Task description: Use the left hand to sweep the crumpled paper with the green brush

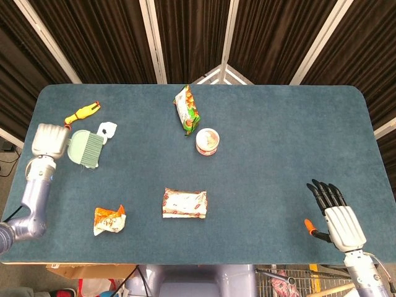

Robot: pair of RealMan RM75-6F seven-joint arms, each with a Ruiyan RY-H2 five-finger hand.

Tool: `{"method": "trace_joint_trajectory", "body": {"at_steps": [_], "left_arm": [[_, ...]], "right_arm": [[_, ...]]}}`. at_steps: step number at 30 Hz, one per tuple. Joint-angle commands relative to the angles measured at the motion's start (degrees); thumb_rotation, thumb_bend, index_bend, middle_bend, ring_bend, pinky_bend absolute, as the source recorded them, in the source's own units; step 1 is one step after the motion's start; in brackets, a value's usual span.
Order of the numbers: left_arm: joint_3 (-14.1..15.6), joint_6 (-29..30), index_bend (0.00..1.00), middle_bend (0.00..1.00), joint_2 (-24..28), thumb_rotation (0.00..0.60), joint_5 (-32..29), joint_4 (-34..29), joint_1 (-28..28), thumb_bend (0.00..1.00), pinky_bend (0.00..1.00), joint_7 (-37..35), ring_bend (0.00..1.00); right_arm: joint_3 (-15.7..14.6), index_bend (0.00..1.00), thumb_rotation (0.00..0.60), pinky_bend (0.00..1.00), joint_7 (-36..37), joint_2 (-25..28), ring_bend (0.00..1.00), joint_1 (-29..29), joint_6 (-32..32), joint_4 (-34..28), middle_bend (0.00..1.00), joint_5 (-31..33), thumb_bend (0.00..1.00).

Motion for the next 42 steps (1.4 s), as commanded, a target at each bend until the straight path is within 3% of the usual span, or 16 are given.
{"method": "trace_joint_trajectory", "body": {"at_steps": [1,12,22,26,31,37,42], "left_arm": [[-1.8,0.7,0.81,1.00,0.7,0.600,-0.3,0.2,0.3,0.77,1.00,-1.9,1.00],[-6.5,1.7,0.81,1.00,-3.6,0.600,-3.5,1.2,-3.8,0.77,1.00,1.4,1.00],[-11.7,-3.1,0.81,1.00,-16.3,0.600,-14.9,17.0,-10.4,0.77,1.00,7.3,1.00],[-12.5,-6.4,0.81,1.00,-20.4,0.600,-17.7,24.6,-12.0,0.77,1.00,8.9,1.00],[-12.7,-8.3,0.81,1.00,-22.3,0.600,-19.7,28.9,-11.9,0.77,1.00,10.9,1.00],[-13.2,-6.9,0.81,1.00,-19.8,0.600,-22.5,26.1,-9.0,0.77,1.00,12.9,1.00],[-12.7,-2.5,0.81,1.00,-13.7,0.600,-24.2,15.9,-4.9,0.77,1.00,14.6,1.00]], "right_arm": [[0.0,0.00,0.600,0.00,0.1,0.0,0.00,0.0,0.0,0.0,0.00,-0.1,0.34],[0.0,0.00,0.600,0.00,0.6,0.1,0.00,0.2,-0.2,0.0,0.00,-0.1,0.34],[0.1,0.00,0.600,0.00,1.8,0.4,0.00,0.2,-0.6,-0.2,0.00,0.6,0.34],[0.0,0.00,0.600,0.00,2.0,0.5,0.00,0.3,-0.9,-0.3,0.00,0.7,0.34],[0.1,0.00,0.600,0.00,2.4,0.6,0.00,0.5,-1.3,-0.4,0.00,1.0,0.34],[-0.2,0.00,0.600,0.00,2.6,0.7,0.00,0.3,-0.6,-0.7,0.00,-0.1,0.34],[-0.4,0.00,0.600,0.00,2.5,0.7,0.00,0.2,-0.2,-0.6,0.00,-0.9,0.34]]}}
